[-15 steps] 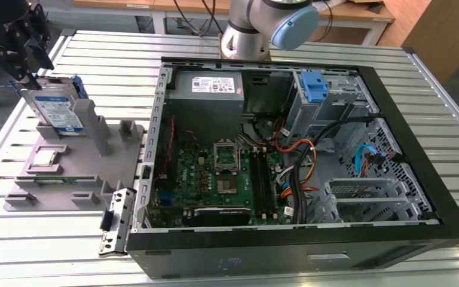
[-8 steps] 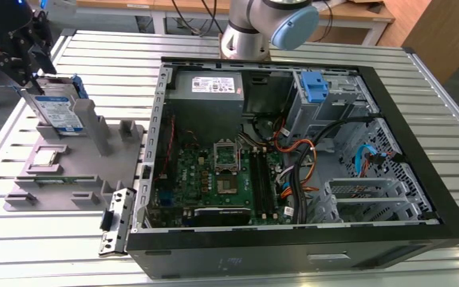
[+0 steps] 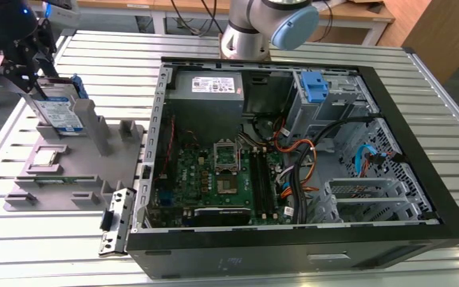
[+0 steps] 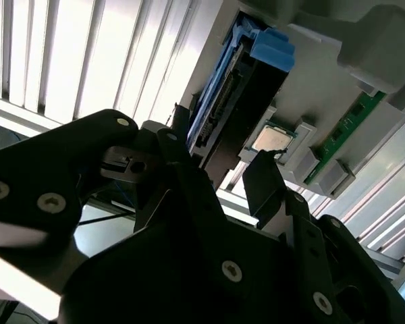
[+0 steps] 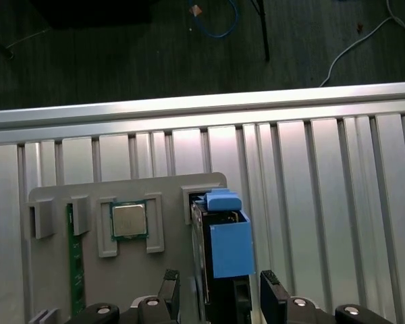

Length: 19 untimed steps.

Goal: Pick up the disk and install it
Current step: 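Pick up the disk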

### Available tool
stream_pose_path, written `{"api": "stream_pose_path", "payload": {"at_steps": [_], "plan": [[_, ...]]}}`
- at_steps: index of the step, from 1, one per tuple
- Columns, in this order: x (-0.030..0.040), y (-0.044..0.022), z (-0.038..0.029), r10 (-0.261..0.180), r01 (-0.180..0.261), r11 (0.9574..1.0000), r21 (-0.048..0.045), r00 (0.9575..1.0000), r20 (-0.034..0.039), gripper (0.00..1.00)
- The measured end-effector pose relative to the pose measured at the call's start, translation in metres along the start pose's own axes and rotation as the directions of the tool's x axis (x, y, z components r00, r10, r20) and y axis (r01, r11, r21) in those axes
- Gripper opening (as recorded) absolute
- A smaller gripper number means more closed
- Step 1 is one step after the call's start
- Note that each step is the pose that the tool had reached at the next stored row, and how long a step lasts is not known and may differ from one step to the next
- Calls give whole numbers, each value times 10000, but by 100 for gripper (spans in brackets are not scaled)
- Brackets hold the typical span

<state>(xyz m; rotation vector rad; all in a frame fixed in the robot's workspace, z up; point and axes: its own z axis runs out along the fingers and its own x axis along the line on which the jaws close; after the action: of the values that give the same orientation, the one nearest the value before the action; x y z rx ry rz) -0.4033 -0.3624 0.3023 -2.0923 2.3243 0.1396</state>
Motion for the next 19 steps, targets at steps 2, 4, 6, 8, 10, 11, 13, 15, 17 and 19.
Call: {"api": "stream_pose_path", "payload": {"at_steps": [2,4,6,8,10,11,13,15,17,19], "plan": [[0,0,3,0,0,10000,-2,10000,-2,59],[0,0,5,0,0,10000,-1,10000,-1,59],[0,0,5,0,0,10000,-1,10000,-1,59],[0,-5,7,-3,3,10000,2,10000,1,59],[-1,-15,5,-10,10,10000,-2,10000,-1,59],[-2,-20,5,-14,14,10000,-1,10000,-1,59],[-2,-24,7,-22,22,10000,-2,10000,-2,59],[-2,-25,12,-38,38,10000,-1,10000,-3,59],[-1,-26,17,-136,136,9999,-5,9999,-8,59],[-1,-26,19,-324,324,9995,-17,9995,-19,59]]}}
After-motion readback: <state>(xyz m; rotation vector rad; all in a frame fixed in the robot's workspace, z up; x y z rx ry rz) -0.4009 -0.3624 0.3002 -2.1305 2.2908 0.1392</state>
